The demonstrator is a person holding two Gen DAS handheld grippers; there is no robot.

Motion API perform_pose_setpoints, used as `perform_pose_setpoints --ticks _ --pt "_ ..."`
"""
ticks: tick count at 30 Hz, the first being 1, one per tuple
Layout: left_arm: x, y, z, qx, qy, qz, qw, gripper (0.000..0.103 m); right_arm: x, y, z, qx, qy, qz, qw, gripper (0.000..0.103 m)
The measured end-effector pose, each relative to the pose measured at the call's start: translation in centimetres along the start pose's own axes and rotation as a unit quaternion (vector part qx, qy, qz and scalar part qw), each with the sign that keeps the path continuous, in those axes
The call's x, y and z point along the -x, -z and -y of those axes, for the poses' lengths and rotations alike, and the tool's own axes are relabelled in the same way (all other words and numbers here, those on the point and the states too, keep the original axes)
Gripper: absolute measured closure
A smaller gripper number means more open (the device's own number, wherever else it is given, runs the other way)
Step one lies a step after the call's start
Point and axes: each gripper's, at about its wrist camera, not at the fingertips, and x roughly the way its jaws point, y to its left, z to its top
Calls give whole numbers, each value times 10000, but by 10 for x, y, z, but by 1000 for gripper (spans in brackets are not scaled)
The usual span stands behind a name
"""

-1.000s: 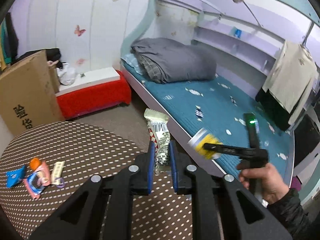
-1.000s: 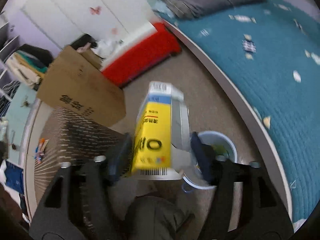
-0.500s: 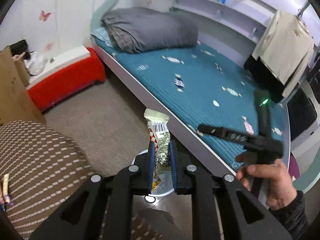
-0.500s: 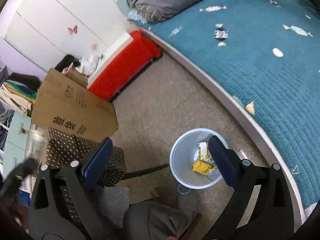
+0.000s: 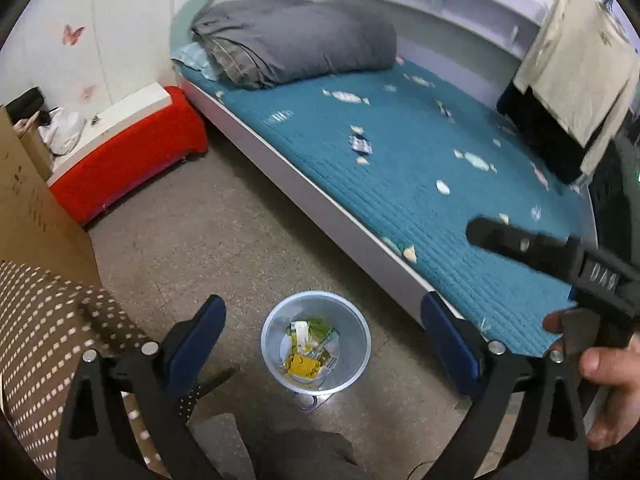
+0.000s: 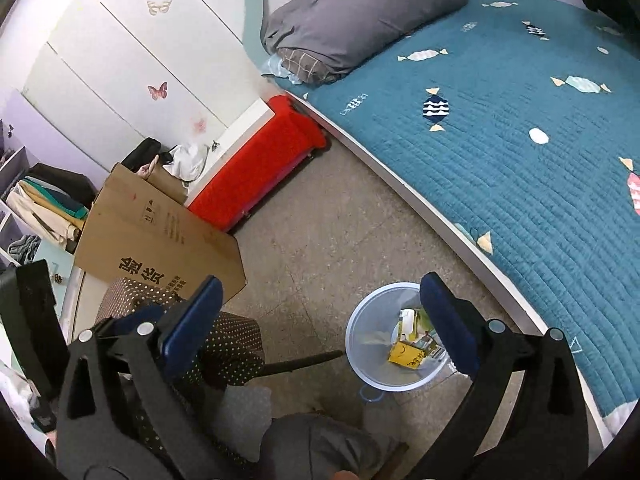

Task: Collect trash
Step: 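Move both open tools back over the trash on the table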

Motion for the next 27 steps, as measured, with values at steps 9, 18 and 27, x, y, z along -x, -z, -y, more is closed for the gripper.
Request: perform_pose_setpoints --ticks 9,18,27 --pt "65 12 -20 218 -237 534 9981 7 13 15 -28 168 -55 38 9998 6" --pt "123 31 -31 352 -371 1014 9935 7 28 26 -77 581 -283 179 9978 6" --pt "177 55 -55 655 -475 1449 9861 7 53 34 -130 1154 -483 776 9891 6"
